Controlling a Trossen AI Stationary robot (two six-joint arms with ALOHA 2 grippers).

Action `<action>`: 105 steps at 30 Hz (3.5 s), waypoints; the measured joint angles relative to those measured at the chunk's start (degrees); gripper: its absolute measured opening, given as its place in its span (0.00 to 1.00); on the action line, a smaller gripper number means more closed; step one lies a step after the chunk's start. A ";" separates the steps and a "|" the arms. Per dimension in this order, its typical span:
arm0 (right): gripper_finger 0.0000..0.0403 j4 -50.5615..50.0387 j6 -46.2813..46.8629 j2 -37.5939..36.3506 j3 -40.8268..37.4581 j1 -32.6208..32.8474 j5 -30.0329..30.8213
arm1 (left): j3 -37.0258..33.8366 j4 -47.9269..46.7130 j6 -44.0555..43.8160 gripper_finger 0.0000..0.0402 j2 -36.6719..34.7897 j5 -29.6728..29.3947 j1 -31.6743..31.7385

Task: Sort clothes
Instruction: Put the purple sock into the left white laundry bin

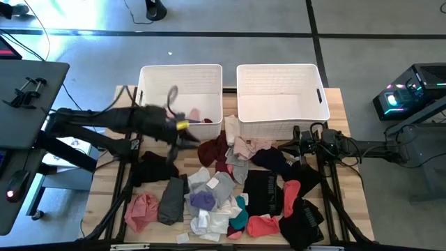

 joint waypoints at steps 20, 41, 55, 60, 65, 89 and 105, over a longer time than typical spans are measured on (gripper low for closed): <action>0.00 0.00 -0.01 0.00 0.01 0.00 0.01 | 0.00 -4.53 1.80 0.22 24.17 -0.08 -15.03; 0.00 0.02 -0.01 0.00 0.00 0.00 0.02 | -0.02 3.73 3.09 0.22 34.82 10.04 -17.62; 0.00 0.02 -0.01 0.00 0.02 0.00 0.02 | 0.00 9.14 1.48 0.43 33.46 6.95 -21.95; 0.00 0.02 -0.01 0.02 0.01 0.00 0.04 | 0.00 8.74 -4.66 0.46 35.53 2.37 -23.56; 0.00 0.02 -0.01 0.00 0.02 0.00 0.03 | 0.00 8.19 -4.58 0.44 38.34 1.78 -25.69; 0.00 0.02 -0.01 0.00 0.00 0.00 0.02 | 4.79 0.10 -17.63 0.00 29.45 -7.04 -20.67; 0.00 0.02 -0.01 0.02 0.00 0.02 0.02 | 10.16 3.13 -5.47 0.00 10.41 -48.73 -11.35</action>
